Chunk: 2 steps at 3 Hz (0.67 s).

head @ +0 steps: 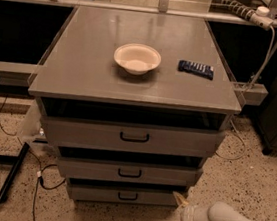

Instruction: Open bottom drawer

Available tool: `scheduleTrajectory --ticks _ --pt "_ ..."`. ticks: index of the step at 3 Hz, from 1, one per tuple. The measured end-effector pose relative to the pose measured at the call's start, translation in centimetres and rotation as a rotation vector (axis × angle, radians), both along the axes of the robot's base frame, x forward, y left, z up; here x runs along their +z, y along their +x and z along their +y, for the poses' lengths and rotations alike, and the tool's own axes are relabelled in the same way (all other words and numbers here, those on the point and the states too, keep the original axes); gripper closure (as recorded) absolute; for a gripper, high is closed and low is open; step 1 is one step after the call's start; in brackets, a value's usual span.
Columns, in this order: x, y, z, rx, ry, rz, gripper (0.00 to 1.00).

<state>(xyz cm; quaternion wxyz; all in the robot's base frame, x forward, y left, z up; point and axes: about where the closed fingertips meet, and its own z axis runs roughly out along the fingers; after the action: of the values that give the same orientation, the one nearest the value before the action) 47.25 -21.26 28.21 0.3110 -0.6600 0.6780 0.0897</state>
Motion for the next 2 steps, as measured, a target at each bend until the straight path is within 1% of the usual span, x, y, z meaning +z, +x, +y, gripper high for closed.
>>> scheduleTrajectory --ticks 1,2 --pt "0.00 0.00 0.00 0.000 0.000 0.000 0.00" --pt "-0.80 0.78 0.04 -0.013 0.014 -0.002 0.00"
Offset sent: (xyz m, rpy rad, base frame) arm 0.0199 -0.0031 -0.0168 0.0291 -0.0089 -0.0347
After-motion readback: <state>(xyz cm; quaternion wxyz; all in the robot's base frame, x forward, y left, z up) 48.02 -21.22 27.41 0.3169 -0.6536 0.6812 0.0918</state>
